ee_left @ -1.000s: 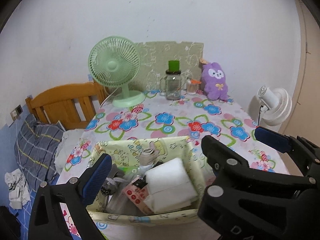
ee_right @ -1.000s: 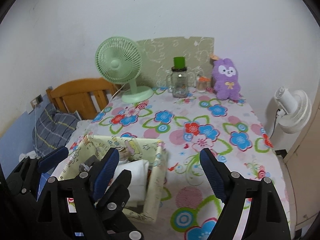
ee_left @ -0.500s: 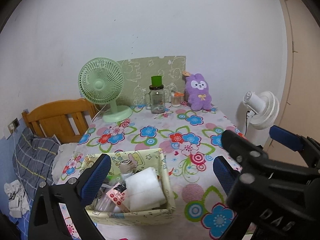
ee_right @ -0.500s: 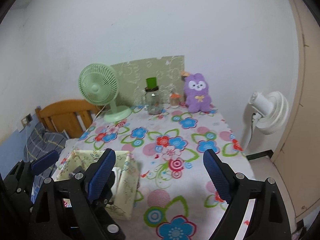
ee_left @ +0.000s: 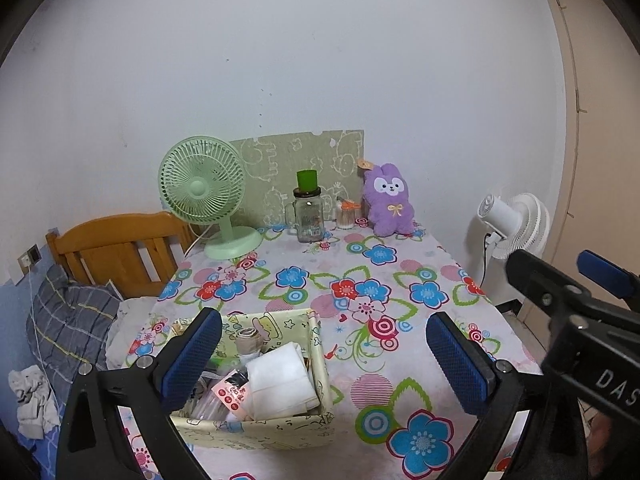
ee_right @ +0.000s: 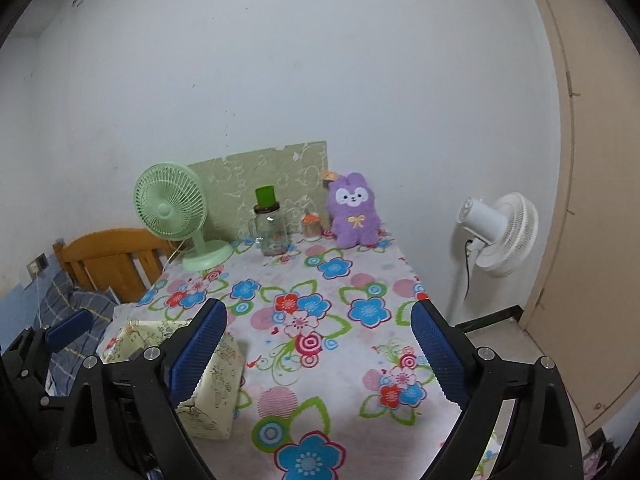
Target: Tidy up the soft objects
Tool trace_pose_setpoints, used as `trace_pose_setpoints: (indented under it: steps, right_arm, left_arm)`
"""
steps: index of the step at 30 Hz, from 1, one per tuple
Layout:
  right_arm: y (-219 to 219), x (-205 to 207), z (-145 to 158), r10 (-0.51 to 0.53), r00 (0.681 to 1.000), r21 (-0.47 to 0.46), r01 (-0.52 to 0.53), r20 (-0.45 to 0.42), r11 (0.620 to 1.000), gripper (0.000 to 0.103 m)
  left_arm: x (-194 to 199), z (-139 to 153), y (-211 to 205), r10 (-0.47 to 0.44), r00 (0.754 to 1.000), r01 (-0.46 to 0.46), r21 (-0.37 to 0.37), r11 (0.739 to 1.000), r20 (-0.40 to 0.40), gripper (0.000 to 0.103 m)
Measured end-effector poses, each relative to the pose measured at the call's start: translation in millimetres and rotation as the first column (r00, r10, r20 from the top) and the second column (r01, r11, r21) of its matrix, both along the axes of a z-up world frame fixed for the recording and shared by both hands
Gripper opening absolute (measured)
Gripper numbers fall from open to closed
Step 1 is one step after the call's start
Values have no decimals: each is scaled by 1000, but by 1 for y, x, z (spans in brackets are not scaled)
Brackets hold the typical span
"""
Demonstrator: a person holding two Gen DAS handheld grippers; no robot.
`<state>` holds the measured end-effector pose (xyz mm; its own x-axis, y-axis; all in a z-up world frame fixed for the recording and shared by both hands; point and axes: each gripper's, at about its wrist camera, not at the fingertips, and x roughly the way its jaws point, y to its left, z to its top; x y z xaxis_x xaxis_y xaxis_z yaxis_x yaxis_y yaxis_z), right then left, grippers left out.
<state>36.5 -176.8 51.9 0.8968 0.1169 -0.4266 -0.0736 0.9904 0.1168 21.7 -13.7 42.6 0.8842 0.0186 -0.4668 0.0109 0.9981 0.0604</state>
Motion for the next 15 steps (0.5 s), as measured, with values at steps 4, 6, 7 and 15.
trace_pose_setpoints:
  steps: [4,6,7,15]
  right_arm:
    - [-6,-8,3,-13,1000,-6,13,14,1000,96]
    - [-7,-10,3,-16,1000,-6,16,19,1000,96]
    - [-8,-12,3,-16,1000,-5,16,21,1000,97]
    - [-7,-16,-1,-12,1000,-6,12,11,1000,98]
  left_arm:
    - [-6,4,4,11,1000,-11,-13,1000,13,103]
    - [-9,4,7,16,1000,-16,-17,1000,14,103]
    - [-11,4,9,19,1000,-19,-18,1000,17,103]
    - [-14,4,18,40,999,-39,-30,999,13,103]
